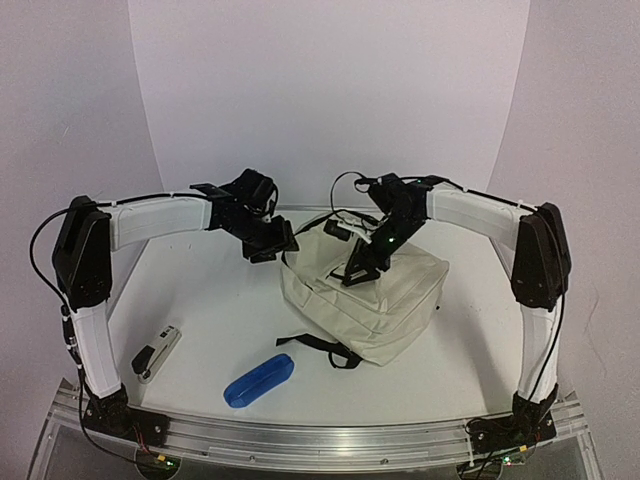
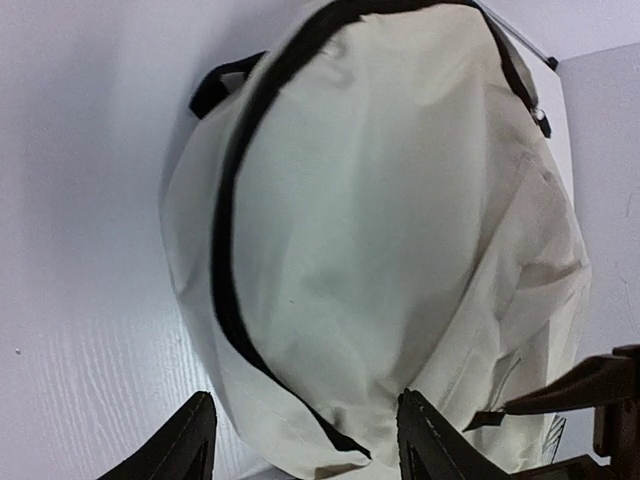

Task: Pack the student bag
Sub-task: Adjust the student bag at the center of the board, then unzip the student bag at the center of the board.

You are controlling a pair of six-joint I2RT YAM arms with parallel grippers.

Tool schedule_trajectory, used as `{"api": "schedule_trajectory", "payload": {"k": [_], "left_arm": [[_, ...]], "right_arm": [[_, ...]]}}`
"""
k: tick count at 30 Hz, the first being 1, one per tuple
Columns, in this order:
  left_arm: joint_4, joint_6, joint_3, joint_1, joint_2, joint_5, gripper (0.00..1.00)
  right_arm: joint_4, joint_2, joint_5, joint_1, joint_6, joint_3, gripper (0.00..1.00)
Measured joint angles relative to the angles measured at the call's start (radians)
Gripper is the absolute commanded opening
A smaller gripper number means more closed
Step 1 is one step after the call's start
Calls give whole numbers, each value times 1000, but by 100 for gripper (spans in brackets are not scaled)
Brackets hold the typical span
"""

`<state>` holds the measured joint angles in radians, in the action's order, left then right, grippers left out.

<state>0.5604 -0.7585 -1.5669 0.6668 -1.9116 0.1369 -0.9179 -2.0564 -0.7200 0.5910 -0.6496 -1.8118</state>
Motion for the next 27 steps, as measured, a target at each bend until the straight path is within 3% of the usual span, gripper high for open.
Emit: {"api": "schedule_trajectory", "payload": {"k": [8,18,20,24,27], "left_arm": [[-49,-1,9,94,3,49,61],[-111,-34,27,97,-5,62,61],[-135,-48,49,97,-5,64,61],[-183,-63,105,98,-5,76,60],[-223,-57,136,102,-5,88,60]], "right_arm": [[112,-35,76,21,68,0,47],[203,-34,119,21,54,71,44],[231,-11,113,21,38,109,37],[259,22,117,23,12,155,11],[263,23,123,23,7,153,0]]}}
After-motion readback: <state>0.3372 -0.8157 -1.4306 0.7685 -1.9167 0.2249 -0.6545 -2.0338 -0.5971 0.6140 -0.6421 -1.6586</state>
